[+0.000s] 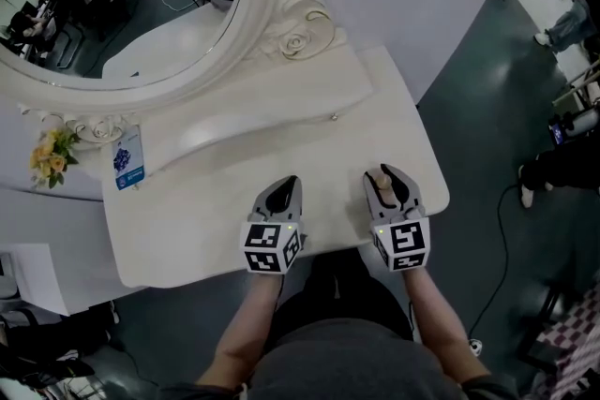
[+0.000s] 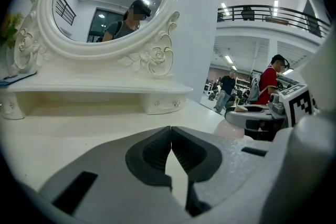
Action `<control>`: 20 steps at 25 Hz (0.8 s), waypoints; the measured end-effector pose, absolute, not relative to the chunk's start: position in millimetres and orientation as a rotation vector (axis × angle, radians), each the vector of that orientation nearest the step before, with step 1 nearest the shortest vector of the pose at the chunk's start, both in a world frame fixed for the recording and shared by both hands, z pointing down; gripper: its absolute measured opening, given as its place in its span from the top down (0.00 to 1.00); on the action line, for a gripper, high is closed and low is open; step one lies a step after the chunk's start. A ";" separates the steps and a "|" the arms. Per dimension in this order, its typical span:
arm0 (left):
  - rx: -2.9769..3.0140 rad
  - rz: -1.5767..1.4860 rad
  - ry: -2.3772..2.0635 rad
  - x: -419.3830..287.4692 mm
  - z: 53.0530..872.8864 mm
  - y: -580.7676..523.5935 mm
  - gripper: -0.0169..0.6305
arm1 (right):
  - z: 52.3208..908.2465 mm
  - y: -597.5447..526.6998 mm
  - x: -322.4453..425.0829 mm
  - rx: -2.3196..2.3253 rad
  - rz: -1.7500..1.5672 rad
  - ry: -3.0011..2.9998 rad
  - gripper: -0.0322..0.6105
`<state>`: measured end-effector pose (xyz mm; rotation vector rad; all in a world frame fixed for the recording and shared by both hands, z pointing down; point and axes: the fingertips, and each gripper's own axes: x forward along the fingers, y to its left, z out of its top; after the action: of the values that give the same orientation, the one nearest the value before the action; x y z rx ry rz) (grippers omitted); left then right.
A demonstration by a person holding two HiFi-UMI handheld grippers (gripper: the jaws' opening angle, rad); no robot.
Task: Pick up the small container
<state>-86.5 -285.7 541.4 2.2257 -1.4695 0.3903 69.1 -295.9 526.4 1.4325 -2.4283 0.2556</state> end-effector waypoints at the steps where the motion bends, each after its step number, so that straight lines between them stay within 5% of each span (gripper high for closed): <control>1: 2.225 0.390 -1.473 -87.1 540.8 -285.7 0.96 | 526.3 -295.6 68.8 1.427 0.251 -2.430 0.73; 20: 2.233 0.367 -1.520 -93.8 525.9 -279.7 0.96 | 500.7 -290.3 67.0 1.430 0.261 -2.479 0.74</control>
<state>-93.8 -279.7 525.9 2.2326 -1.5199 0.3671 67.0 -290.3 500.7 1.4303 -2.4791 0.2613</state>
